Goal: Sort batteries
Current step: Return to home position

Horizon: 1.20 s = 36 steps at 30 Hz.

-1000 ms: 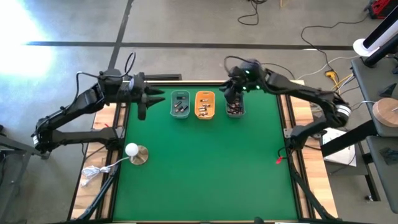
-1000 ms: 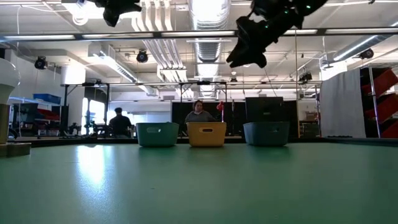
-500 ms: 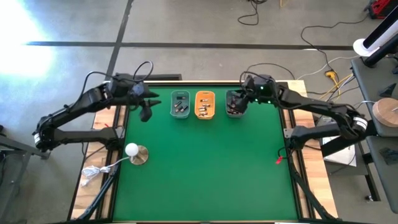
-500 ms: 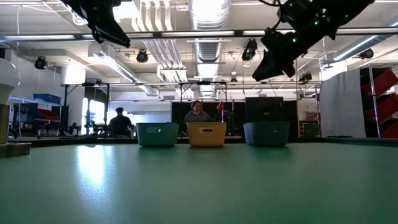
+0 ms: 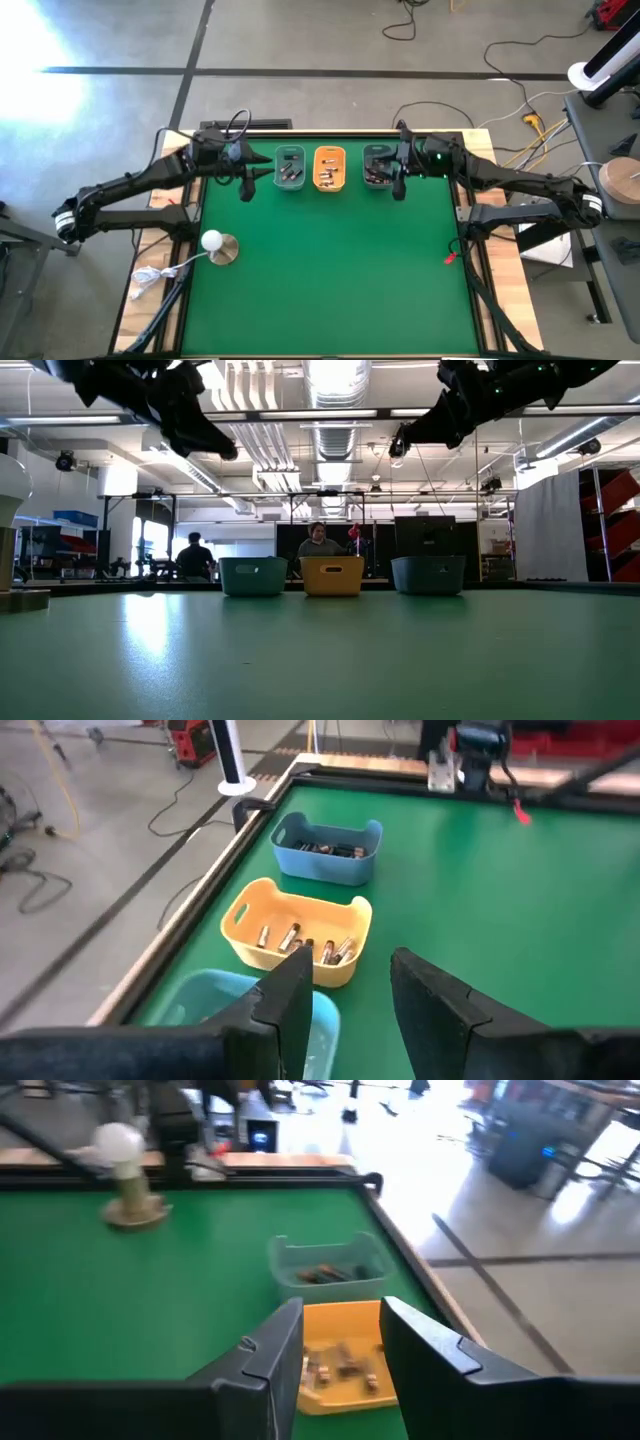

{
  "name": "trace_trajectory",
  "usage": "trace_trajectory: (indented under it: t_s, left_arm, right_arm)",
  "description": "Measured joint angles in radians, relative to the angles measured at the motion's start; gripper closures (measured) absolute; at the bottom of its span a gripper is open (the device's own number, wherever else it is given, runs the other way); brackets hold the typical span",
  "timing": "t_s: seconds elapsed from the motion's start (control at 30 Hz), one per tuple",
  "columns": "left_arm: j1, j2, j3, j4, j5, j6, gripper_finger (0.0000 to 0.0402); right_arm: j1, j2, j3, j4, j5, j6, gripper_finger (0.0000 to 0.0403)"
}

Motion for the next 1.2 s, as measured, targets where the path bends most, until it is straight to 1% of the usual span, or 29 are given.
trace_trajectory:
  t_s: [0.07,0.23,0.3,0.47,0.63,0.7,0.77,0.83,0.93,1.0,1.03,1.1,1.13,1.17,1.2]
  left_arm:
    - [0.000,-0.016,-0.067,0.068,0.000,-0.058,0.0284]
    - [-0.012,-0.068,-0.206,0.116,0.001,-0.123,0.0284]
    - [-0.012,-0.098,-0.246,0.142,0.001,-0.140,0.0284]
    - [-0.027,-0.176,-0.335,0.277,0.002,-0.174,0.0284]
    - [-0.063,-0.228,-0.408,0.332,0.010,-0.259,0.0284]
    - [-0.088,-0.247,-0.443,0.370,0.023,-0.295,0.0284]
    - [-0.115,-0.266,-0.478,0.430,0.019,-0.318,0.0284]
    - [-0.137,-0.285,-0.506,0.473,-0.013,-0.333,0.0284]
    - [-0.155,-0.312,-0.516,0.483,-0.066,-0.345,0.0284]
    - [-0.161,-0.332,-0.516,0.488,-0.073,-0.345,0.0284]
    - [-0.164,-0.340,-0.516,0.486,-0.073,-0.344,0.0284]
    - [-0.172,-0.359,-0.520,0.489,-0.078,-0.344,0.0284]
    - [-0.182,-0.370,-0.528,0.495,-0.081,-0.348,0.0284]
    - [-0.198,-0.376,-0.539,0.523,-0.094,-0.356,0.0284]
    - [-0.216,-0.387,-0.554,0.563,-0.111,-0.364,0.0284]
  right_arm:
    - [0.044,-0.021,-0.035,0.035,0.001,0.010,0.0274]
    - [0.131,-0.088,-0.152,0.267,0.000,0.102,0.0275]
    - [0.159,-0.133,-0.201,0.316,0.001,0.116,0.0278]
    - [0.236,-0.279,-0.312,0.329,0.011,0.112,0.0287]
    - [0.323,-0.427,-0.396,0.323,0.068,0.062,0.0293]
    - [0.346,-0.498,-0.412,0.280,0.085,0.031,0.0293]
    - [0.354,-0.586,-0.414,0.186,0.087,0.021,0.0291]
    - [0.354,-0.686,-0.390,0.023,0.087,0.041,0.0287]
    - [0.354,-0.838,-0.326,-0.260,0.087,0.079,0.0281]
    - [0.354,-0.931,-0.293,-0.374,0.081,0.074,0.0278]
    - [0.353,-0.952,-0.288,-0.397,0.081,0.060,0.0276]
    - [0.353,-0.948,-0.274,-0.395,0.068,0.023,0.0273]
    - [0.353,-0.938,-0.278,-0.420,0.042,0.001,0.0272]
    - [0.353,-0.920,-0.288,-0.396,0.035,-0.024,0.0271]
    - [0.353,-0.902,-0.300,-0.322,0.026,-0.034,0.0270]
